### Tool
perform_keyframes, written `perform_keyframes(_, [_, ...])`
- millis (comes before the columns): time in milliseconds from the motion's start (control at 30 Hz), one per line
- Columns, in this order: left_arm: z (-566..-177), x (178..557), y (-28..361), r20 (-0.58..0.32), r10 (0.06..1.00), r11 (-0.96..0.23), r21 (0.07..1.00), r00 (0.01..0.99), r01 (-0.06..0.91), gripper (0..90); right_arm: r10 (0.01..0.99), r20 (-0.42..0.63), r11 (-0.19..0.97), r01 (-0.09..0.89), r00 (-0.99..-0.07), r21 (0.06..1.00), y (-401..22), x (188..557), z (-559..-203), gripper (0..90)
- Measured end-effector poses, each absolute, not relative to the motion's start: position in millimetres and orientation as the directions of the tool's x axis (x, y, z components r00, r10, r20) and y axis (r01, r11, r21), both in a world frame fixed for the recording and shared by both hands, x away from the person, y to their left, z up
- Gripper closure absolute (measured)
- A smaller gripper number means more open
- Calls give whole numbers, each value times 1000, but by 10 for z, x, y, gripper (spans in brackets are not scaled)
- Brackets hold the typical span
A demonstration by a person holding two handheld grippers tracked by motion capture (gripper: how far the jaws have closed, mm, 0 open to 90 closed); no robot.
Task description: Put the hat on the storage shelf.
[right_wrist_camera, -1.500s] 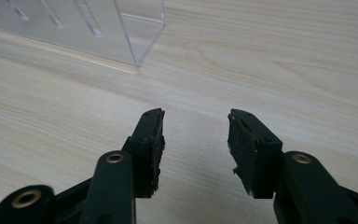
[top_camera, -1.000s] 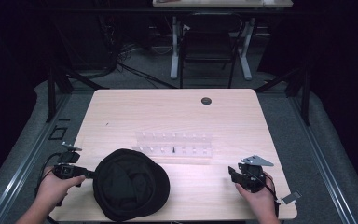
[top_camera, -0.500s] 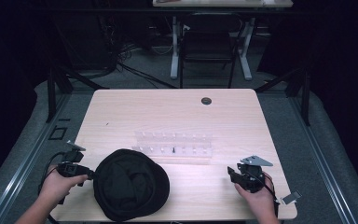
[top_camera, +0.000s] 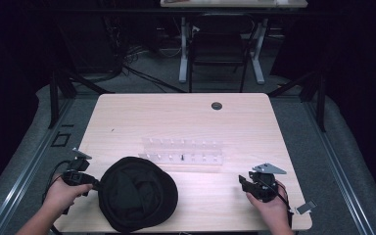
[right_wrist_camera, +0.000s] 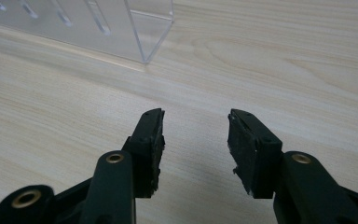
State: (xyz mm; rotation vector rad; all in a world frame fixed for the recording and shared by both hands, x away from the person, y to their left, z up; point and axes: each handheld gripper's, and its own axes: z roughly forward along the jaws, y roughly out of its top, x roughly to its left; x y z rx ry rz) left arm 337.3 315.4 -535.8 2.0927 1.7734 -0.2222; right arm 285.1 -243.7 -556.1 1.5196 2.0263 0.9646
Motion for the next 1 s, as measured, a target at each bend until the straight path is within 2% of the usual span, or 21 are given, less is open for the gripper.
perform_keyframes(367, [-5302,3388,3111,-379,905,-136,171,193,976,860,949,71,156,653,-308,741,-2444,2856,-5564,549])
perform_keyframes(1000, [-5020,3330,3144,-406,890,-145,173,205,974,874,947,91,142,657,-307,741,-2453,2858,-5563,547])
